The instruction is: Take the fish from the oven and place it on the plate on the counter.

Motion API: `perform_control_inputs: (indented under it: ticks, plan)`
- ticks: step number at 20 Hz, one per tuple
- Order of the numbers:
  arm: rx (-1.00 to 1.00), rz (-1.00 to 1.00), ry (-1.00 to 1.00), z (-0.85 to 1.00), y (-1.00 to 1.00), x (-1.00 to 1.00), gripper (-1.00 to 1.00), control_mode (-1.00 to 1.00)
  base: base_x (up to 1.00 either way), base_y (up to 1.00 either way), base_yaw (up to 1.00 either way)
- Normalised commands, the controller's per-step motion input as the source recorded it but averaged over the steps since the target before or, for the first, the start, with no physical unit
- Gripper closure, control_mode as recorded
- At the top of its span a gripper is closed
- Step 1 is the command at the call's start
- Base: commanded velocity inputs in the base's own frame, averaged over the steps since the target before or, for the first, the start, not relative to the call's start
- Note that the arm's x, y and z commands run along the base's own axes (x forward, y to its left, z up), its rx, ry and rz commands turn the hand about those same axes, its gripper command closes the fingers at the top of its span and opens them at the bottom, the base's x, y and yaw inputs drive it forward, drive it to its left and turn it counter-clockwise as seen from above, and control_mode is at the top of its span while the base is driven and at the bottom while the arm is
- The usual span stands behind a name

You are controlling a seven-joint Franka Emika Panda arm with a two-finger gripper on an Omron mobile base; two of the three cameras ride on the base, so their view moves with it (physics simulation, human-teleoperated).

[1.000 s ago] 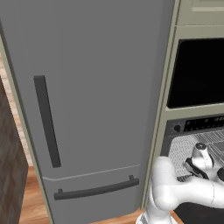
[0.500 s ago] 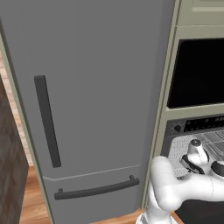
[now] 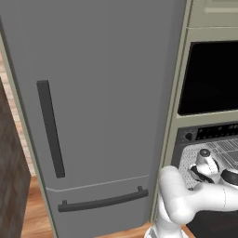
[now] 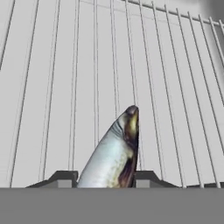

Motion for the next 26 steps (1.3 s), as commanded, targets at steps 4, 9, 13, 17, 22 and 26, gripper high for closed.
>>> perform_control_inputs:
  ticks: [4,9,13,17,22,26]
  plan:
    - [0.14,0.0,0.0,-0.59,-0.04,-0.71,1.0,-1.0,0.0,0.0,0.0]
    - [0.12,-0.08,0.03,-0.01,-0.07,-0.65,1.0,-1.0,0.0,0.0,0.0]
    - [-0.01,-0.1,-0.06,0.41,-0.01,-0.57,1.0,-1.0,0.0,0.0,0.0]
    - [-0.02,-0.02,-0.14,0.67,0.0,-0.78,1.0,-1.0,0.0,0.0,0.0]
    - [0.0,0.0,-0.08,0.91,0.14,-0.66,1.0,-1.0,0.0,0.0,0.0]
    - [-0.01,0.0,-0.18,1.0,0.51,-0.54,1.0,-1.0,0.0,0.0,0.0]
